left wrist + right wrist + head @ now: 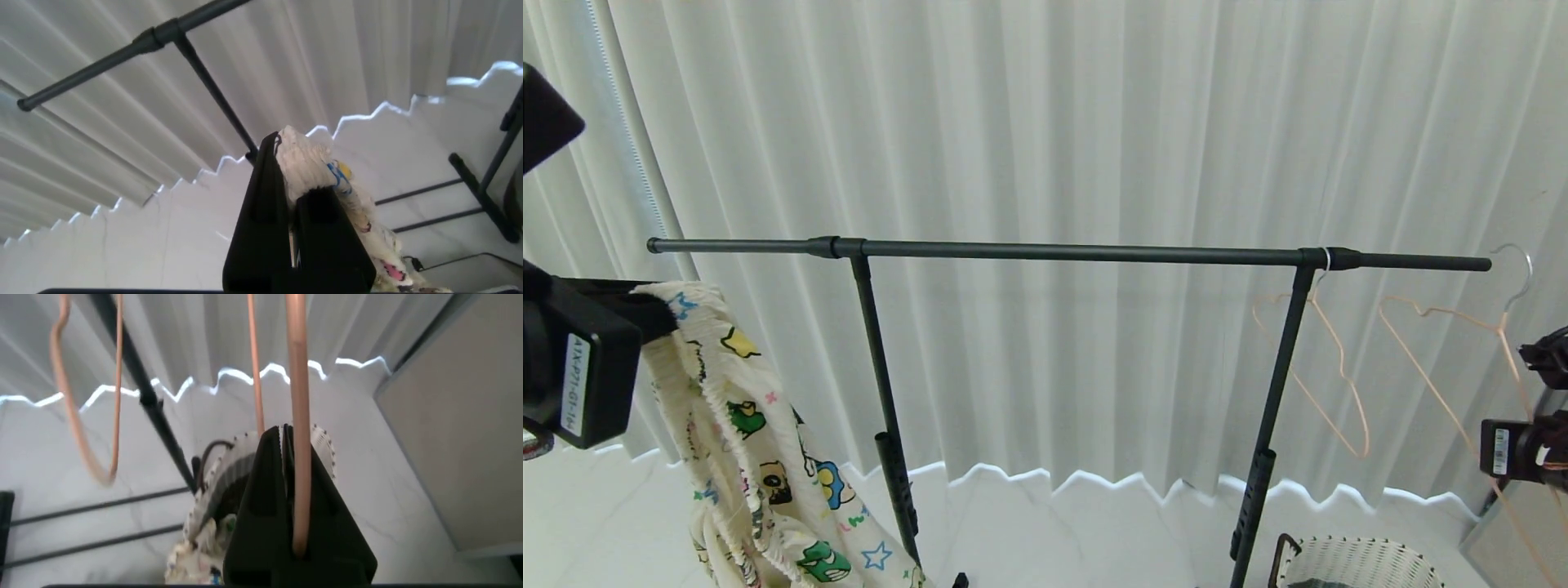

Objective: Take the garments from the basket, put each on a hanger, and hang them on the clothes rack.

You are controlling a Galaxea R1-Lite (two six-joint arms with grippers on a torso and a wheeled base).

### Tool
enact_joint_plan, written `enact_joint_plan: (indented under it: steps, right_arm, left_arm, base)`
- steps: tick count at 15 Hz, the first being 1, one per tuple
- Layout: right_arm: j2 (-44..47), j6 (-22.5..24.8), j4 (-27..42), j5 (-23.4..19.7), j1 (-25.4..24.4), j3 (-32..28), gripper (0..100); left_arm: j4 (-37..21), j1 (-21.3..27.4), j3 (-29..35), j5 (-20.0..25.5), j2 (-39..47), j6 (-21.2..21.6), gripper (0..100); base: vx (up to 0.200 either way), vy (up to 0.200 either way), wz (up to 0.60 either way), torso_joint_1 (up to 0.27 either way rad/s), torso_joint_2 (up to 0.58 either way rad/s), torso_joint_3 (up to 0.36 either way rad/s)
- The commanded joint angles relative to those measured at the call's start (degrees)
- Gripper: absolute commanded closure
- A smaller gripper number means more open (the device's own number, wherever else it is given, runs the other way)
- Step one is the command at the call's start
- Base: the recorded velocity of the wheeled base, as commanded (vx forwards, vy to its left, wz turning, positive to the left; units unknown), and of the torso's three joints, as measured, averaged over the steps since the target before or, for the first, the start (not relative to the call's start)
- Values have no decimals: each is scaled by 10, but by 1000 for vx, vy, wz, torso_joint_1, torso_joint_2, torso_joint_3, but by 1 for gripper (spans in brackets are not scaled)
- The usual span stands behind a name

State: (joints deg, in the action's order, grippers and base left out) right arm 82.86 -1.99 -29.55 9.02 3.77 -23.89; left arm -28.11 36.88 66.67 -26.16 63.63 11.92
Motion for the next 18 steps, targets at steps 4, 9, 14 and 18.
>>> enact_joint_plan:
  steps: [4,9,14,18]
  right_arm:
    - [-101,1,49,0,-40,15,100]
    - [-160,1,70,-1,-191,14,100]
    - [-191,-5,120,-10,-397,13,100]
    - [-208,-87,160,-12,-612,4,100]
  left_arm:
    - [0,-18,-15,0,2,-1,100]
    - [48,-18,-60,1,1,-1,100]
    - [77,-18,-93,1,5,-2,100]
    - [78,-17,-86,19,63,-71,100]
  base:
    - [-200,0,0,1,4,1]
    - [-160,0,0,1,1,2]
    - [0,0,0,0,0,0]
    - [0,0,0,0,0,0]
